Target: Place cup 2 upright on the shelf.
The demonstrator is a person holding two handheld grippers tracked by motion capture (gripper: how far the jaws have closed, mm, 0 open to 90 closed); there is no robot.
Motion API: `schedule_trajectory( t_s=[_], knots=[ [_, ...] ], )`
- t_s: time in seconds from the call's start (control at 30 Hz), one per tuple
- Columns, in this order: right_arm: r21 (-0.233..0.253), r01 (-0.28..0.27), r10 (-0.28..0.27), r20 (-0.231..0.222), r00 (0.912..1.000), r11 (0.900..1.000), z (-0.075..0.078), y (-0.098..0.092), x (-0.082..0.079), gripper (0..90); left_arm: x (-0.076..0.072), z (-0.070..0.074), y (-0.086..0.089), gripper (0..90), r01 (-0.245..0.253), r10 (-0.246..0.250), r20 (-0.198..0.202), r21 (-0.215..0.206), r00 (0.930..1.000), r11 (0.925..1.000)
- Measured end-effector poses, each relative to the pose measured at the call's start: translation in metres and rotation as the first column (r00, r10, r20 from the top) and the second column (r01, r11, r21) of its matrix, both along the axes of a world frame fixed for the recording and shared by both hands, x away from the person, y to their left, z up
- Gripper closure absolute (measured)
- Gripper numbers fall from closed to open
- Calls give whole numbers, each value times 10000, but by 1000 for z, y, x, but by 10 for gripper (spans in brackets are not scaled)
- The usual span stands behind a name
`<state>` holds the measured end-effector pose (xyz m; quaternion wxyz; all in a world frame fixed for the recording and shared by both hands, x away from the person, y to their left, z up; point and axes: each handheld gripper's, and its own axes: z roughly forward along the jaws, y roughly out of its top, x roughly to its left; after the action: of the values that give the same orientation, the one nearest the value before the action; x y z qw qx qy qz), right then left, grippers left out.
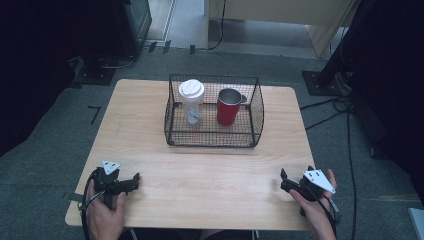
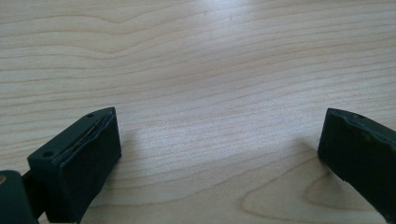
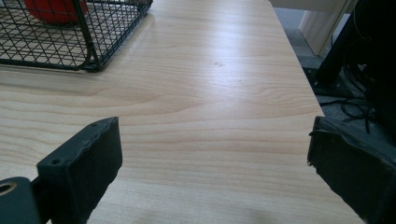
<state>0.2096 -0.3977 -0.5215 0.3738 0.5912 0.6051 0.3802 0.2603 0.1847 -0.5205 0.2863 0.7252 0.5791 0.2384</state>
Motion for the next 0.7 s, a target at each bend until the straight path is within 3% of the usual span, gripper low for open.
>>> schedule_trajectory(
  t_s=[0.1,0.17,0.27,0.47,0.57,0.7],
  knots=[
    [-181,-96,91,-306,9995,9998,0,-3,-2,32,0,0,0,0,-3,3,2,-2,10000,10000],
    [-401,-137,101,-866,9962,9991,-1,-4,-2,31,0,0,0,0,-2,2,0,-1,10000,10000],
    [-551,-156,65,-1616,9868,9984,-3,-5,-1,31,0,0,0,0,1,-1,-1,-1,10000,10000],
    [-1072,-196,-89,-2598,9656,9940,-6,-11,1,18,0,0,0,0,2,-2,0,4,10000,10000],
    [-892,-397,142,-2700,9628,9952,-6,-16,-1,19,0,0,0,0,-2,2,1,-3,10000,10000],
    [20,-773,742,-3059,9492,9970,-7,-24,1,21,0,0,0,0,0,0,1,0,10000,10000]
  ],
)
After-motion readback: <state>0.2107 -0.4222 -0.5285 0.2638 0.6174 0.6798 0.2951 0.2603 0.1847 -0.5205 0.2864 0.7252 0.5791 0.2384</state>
